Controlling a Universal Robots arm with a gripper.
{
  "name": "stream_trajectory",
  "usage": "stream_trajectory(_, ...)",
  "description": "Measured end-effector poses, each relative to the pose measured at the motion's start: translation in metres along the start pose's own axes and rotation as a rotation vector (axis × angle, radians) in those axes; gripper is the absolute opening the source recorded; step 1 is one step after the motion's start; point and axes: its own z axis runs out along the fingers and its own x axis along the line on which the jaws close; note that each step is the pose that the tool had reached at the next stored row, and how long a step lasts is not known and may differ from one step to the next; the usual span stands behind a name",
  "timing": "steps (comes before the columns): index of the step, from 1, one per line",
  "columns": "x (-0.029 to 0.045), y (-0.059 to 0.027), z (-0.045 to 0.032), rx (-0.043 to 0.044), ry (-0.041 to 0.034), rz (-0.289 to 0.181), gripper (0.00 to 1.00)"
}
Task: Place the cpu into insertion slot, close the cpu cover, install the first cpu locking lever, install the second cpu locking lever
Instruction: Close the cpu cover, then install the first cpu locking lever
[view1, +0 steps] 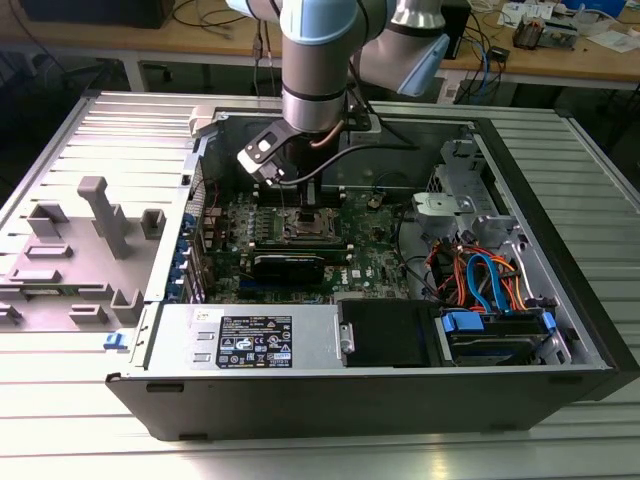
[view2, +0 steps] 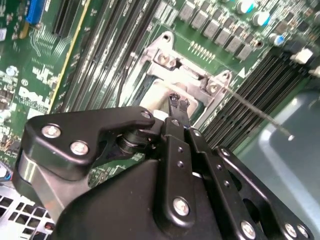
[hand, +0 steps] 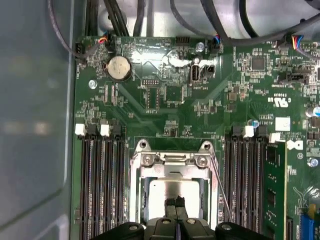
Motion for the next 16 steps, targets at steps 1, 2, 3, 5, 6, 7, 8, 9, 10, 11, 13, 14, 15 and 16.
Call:
stream_trajectory(1, 0.0, 0.0001, 0.0, 0.0001, 0.0, 0.0, 0.11)
stream_trajectory(2, 0.0001, 0.0001, 0.0, 0.0001, 0.0, 0.0, 0.11)
stream_trajectory(3, 0.0001, 0.0002, 0.0, 0.0001, 0.0, 0.0, 0.11)
stream_trajectory(5, 0.0001, 0.0003, 0.0, 0.0, 0.0, 0.0, 0.11)
stream_trajectory(6, 0.0001, 0.0003, 0.0, 0.0, 0.0, 0.0, 0.11)
stream_trajectory(7, 0.0001, 0.0007, 0.0, 0.0, 0.0, 0.0, 0.11)
stream_trajectory(8, 0.0001, 0.0011, 0.0, 0.0, 0.0001, 0.0, 0.11)
stream_trajectory(9, 0.0, 0.0011, 0.0, 0.0, 0.0, 0.0, 0.11)
stream_trajectory(10, 0.0, 0.0011, 0.0, 0.0, 0.0, 0.0, 0.11)
stream_trajectory(11, 0.0, 0.0012, 0.0, 0.0, 0.0, 0.0, 0.11)
stream_trajectory(13, 0.0, 0.0012, 0.0, 0.0, 0.0, 0.0, 0.11)
stream_trajectory(14, 0.0, 0.0013, 0.0, 0.0, 0.0, 0.0, 0.11)
stream_trajectory(15, 0.0, 0.0013, 0.0, 0.0, 0.0, 0.0, 0.11)
stream_trajectory(16, 0.0, 0.0013, 0.0, 0.0, 0.0, 0.0, 0.11)
